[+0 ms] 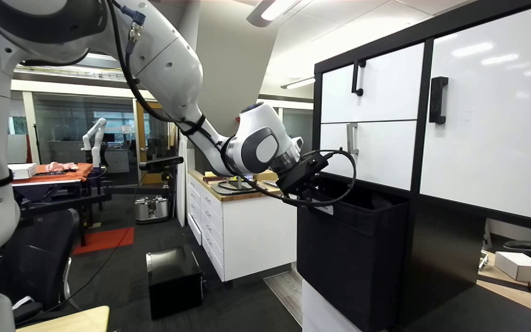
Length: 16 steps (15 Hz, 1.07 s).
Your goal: Pull the box under the cabinet
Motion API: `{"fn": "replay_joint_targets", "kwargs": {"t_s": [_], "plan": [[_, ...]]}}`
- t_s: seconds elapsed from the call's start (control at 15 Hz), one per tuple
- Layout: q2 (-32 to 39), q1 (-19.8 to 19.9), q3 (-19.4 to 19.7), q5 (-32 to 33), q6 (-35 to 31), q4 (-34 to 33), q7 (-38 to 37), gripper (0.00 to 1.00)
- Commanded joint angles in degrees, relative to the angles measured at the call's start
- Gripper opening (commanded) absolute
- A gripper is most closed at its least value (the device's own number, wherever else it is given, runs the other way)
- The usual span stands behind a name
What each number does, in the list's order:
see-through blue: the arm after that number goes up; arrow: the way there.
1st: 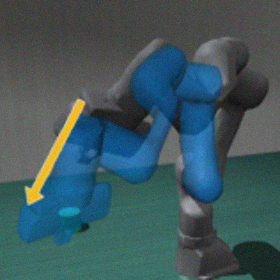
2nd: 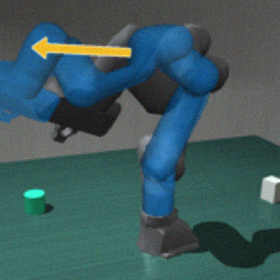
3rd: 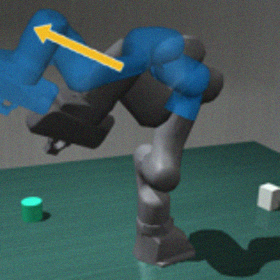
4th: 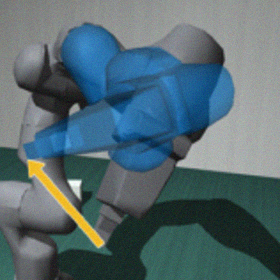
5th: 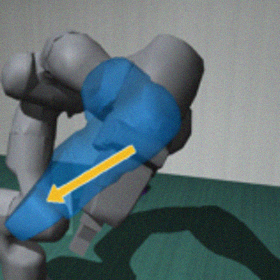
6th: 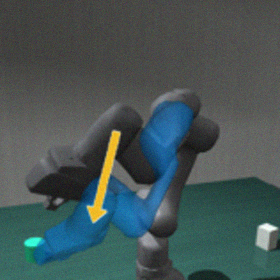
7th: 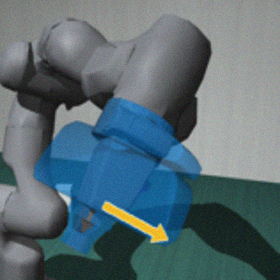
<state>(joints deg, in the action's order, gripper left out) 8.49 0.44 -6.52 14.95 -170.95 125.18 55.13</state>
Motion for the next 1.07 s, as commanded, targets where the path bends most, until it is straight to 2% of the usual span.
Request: {"fn": "replay_joint_targets", "kwargs": {"t_s": [0.0, 0.8, 1.0], "plan": [[-6.91, 0.25, 0.07, -0.58, -1.38, 6.84, -1.08, 0.05], [-11.76, 0.11, 0.07, -2.77, -0.87, 13.27, -0.86, 0.05], [-13.09, -0.34, -0.20, -2.20, 0.42, 14.27, -2.72, 0.05]]}}
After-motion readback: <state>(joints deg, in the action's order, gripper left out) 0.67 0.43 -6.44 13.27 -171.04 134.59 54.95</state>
